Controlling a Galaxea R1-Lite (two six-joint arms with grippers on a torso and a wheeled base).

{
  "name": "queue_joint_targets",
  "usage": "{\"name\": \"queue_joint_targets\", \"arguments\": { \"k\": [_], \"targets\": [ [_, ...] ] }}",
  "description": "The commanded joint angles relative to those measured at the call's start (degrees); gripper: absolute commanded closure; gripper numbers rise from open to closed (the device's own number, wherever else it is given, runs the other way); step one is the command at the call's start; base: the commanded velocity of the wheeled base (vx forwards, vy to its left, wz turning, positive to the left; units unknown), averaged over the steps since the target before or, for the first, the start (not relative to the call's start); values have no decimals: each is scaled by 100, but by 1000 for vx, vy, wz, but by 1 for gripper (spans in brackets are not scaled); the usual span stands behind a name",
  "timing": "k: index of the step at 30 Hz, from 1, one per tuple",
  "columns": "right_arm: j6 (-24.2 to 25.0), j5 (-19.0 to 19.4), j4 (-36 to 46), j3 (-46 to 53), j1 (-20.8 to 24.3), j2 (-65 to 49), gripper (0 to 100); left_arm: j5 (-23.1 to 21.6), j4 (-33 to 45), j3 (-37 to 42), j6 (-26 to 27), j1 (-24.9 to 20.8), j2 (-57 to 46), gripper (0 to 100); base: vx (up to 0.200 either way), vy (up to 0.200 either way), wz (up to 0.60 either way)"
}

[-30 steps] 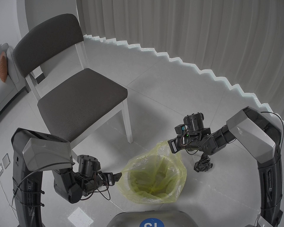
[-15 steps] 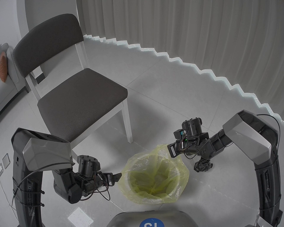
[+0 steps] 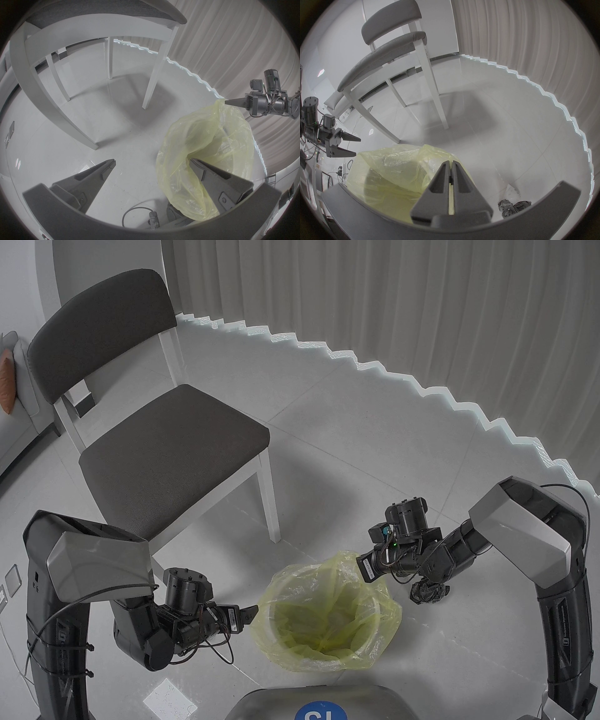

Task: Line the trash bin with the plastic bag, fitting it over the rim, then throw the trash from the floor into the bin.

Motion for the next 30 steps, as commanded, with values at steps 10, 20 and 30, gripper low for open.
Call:
{"name": "queue_joint_targets", "arguments": {
  "k": [10,20,30],
  "targets": [
    [-59,-7,14,142,40,2,100,-1,-6,14,-1,1,9,0,0,0,0],
    [-50,2,-12,134,31,-42,0,8,-182,67,17,-16,53,0,0,0,0],
    [-67,-7,5,476,-171,-402,0,8,-455,164,-1,-16,220,0,0,0,0]
  ]
}}
